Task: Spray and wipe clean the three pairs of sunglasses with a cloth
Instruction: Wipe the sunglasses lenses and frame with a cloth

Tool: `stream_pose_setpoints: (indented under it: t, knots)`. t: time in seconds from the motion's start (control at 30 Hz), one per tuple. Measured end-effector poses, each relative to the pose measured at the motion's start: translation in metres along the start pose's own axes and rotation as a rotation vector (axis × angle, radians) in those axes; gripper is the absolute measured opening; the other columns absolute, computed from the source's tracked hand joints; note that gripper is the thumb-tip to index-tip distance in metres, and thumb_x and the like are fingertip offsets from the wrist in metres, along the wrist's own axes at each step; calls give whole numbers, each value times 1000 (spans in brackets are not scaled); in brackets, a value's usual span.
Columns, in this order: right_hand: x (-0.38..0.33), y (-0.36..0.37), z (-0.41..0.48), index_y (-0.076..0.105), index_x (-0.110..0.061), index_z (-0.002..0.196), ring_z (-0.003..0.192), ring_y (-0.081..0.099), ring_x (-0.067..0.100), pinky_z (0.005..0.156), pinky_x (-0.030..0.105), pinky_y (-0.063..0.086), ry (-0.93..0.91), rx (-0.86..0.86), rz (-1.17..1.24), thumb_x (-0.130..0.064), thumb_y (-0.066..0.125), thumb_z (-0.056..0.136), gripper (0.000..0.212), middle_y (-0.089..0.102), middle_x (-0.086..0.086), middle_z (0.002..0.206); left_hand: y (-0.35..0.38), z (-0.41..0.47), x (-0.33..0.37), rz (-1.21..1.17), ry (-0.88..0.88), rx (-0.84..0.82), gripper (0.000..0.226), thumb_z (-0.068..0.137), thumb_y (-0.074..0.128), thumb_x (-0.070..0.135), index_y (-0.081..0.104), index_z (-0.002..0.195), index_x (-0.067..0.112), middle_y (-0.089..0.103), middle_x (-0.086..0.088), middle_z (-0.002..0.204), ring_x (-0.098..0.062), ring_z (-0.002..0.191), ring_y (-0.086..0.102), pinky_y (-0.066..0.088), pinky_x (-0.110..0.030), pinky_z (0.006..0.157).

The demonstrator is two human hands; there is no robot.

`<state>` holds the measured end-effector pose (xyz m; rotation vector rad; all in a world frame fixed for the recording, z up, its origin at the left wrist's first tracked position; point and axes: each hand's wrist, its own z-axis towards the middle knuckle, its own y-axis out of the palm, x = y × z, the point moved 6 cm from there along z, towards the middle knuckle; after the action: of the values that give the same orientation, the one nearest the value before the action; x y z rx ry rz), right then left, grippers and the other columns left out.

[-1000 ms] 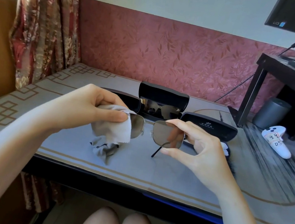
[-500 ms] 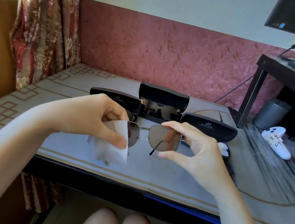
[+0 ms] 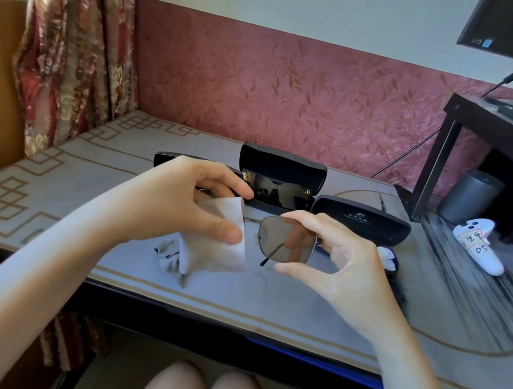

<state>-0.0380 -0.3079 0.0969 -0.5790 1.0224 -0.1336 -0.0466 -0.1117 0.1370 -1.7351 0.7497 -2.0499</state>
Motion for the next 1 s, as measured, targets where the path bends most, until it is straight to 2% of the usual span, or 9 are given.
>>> stream_pose_setpoints:
  t: [0.1, 0.2, 0.3, 0.43, 0.5, 0.63, 0.7, 0.8, 1.0]
  knots:
    - [-6, -5, -2, 66, -33, 114, 98, 59, 19, 103, 39, 42, -35, 16, 87, -13, 83, 73, 48, 63, 2, 97, 1, 1, -2, 26, -18, 1, 48, 63, 87, 27, 65, 104, 37, 64, 18, 98, 17, 61, 55, 39, -4, 60]
    - [-8, -6, -4, 66, -31, 113, 92, 57, 15, 99, 29, 43, -51, 15, 78, -7, 82, 73, 49, 62, 3, 93, 2, 2, -10, 84, -78, -32, 40, 57, 84, 44, 66, 92, 35, 66, 18, 92, 11, 67, 58, 40, -10, 62]
    - [-6, -3, -3, 65, -38, 114, 95, 59, 18, 103, 45, 39, -36, 9, 61, -17, 83, 74, 49, 63, 0, 94, 5, 2, -11, 127, -77, -110, 29, 56, 77, 55, 66, 64, 30, 61, 12, 62, -3, 53, 52, 36, -13, 52]
    - [1, 3, -2, 58, -53, 114, 111, 58, 15, 102, 72, 21, 38, -6, -74, -68, 69, 65, 53, 64, -14, 102, 10, 3, -11, 153, -45, -183, 40, 61, 74, 56, 65, 62, 18, 53, 3, 57, -10, 54, 46, 32, -25, 54]
    - [1, 5, -2, 57, -54, 114, 110, 58, 13, 102, 74, 18, 38, -19, -103, -68, 68, 64, 53, 63, -17, 101, 12, 2, -11, 165, -74, -247, 43, 63, 74, 54, 65, 63, 13, 56, 3, 57, -10, 54, 50, 36, -23, 55]
    - [-2, 6, -2, 60, -47, 115, 105, 60, 16, 105, 67, 22, 2, -33, -40, -64, 72, 64, 54, 63, -12, 96, 15, 1, -8, 115, -110, -345, 24, 68, 77, 43, 71, 61, 20, 70, 5, 64, -6, 58, 65, 47, -18, 57]
    - [0, 6, -2, 58, -52, 115, 107, 60, 14, 103, 72, 18, 24, -28, -47, -80, 62, 62, 60, 63, -16, 99, 13, 2, -6, 92, -87, -314, 27, 67, 79, 40, 72, 66, 14, 70, 2, 64, -7, 58, 66, 49, -18, 56]
    - [3, 5, -2, 56, -56, 115, 109, 59, 10, 101, 76, 16, 55, -17, -65, -88, 54, 59, 64, 62, -21, 103, 10, 3, -6, 104, -64, -228, 32, 62, 81, 41, 72, 70, 11, 70, -1, 65, -7, 57, 64, 50, -19, 55]
    - [-2, 4, -1, 57, -56, 114, 105, 60, 12, 101, 73, 20, 34, -16, -74, -75, 65, 63, 55, 63, -18, 97, 5, 2, -6, 113, -41, -139, 19, 62, 86, 34, 71, 66, 23, 67, 2, 61, -3, 54, 60, 45, -16, 53]
